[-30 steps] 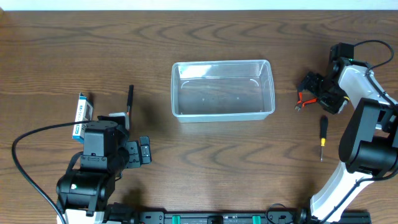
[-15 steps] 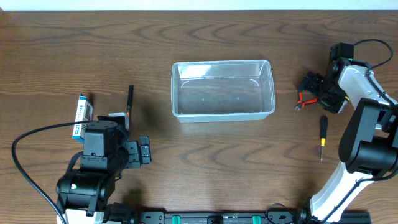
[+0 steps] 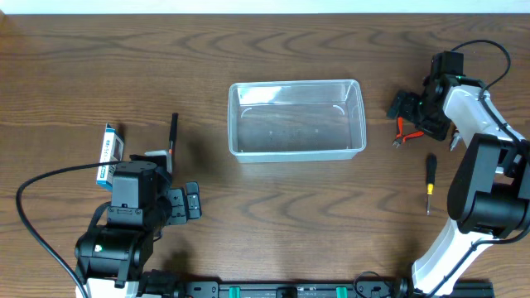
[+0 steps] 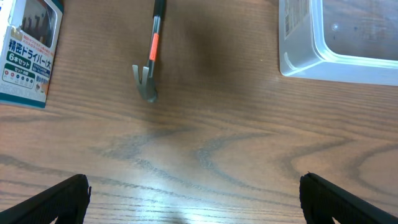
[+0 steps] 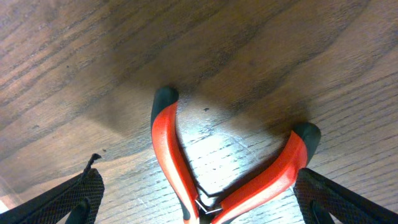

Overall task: Pack container
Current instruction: 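Lower the right gripper and grasp the red pliers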

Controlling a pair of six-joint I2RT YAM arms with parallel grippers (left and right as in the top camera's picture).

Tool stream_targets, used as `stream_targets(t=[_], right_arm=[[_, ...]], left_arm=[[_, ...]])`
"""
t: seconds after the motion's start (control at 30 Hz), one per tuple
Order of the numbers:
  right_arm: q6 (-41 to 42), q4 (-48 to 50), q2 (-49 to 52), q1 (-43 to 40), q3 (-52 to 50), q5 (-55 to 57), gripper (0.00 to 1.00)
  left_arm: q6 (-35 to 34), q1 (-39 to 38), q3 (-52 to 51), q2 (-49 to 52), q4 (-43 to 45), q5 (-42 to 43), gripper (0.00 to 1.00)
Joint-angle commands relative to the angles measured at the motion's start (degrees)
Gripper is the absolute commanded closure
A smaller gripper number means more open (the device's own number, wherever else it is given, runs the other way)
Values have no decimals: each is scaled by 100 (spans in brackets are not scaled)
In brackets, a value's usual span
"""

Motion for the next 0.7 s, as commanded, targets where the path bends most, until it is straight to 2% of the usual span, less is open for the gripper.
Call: stream_targets(t=[0.0,0.27,0.47,0.67], right_arm=[[-278,-11,-173,24,-24,-42,1],[-1373,-74,-149,111,-35,-35,1],[-1738,-96,15,122,-37,-39,1],[-1757,-131,369,170,-42,-42,1]], left_arm=[[-52,28,72,2,-17,-92,2],[-50,28,72,2,-17,-92,2],[-50,28,72,2,-17,-92,2],[-50,28,72,2,-17,-92,2]])
